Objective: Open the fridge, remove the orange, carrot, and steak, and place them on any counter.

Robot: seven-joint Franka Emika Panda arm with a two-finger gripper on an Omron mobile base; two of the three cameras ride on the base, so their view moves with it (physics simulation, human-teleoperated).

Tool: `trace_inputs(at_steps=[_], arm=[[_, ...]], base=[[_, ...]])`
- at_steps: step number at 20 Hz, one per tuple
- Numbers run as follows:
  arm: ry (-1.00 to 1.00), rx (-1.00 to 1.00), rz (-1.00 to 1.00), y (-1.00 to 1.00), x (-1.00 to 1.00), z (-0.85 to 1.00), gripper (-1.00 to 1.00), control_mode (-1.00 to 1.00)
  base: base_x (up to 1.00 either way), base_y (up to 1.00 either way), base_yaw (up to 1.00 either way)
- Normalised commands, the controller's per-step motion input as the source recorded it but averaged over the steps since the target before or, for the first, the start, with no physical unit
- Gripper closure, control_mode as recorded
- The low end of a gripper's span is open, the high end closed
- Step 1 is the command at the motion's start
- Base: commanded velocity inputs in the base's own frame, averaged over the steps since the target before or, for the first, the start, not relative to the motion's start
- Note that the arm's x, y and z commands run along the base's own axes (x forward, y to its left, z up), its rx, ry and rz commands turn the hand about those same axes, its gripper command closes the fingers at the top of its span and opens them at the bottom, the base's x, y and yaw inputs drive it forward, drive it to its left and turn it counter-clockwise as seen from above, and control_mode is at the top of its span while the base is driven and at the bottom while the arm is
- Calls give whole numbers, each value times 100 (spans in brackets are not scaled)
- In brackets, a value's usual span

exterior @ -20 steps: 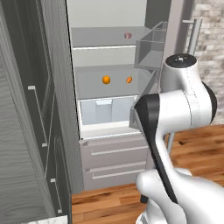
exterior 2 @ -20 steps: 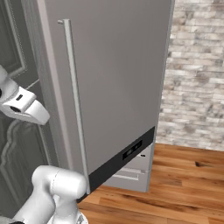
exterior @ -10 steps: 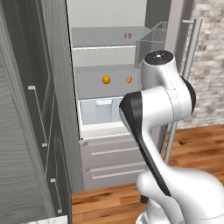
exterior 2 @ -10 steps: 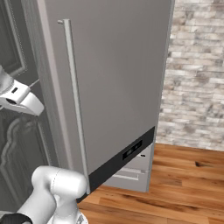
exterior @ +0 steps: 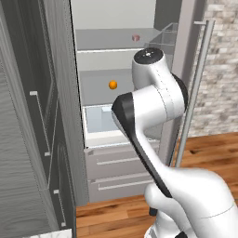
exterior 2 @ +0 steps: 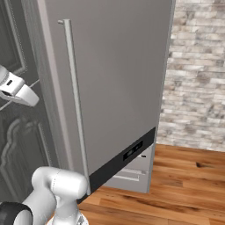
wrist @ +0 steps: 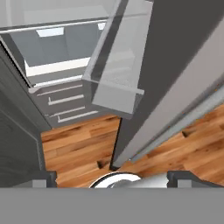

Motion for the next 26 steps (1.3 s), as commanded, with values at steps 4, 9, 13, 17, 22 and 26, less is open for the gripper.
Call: trace_inputs(at_steps=[4, 9, 13, 17, 22, 26], arm=[[-4, 0, -4, 32, 46, 11, -100, -100], [-9, 0, -1, 26, 59, 13, -100, -100], [-14, 0, 0, 11, 65, 16, -100, -100], [-18, 0, 0, 2, 65, 15, -100, -100], [-20, 0, 0, 1, 62, 7, -100, -100], [-25, 0, 0, 3, 31, 0, -100, -100]], base=[[0, 0, 0], [0, 0, 0], [0, 0, 0], [0, 0, 0], [0, 0, 0], [0, 0, 0]])
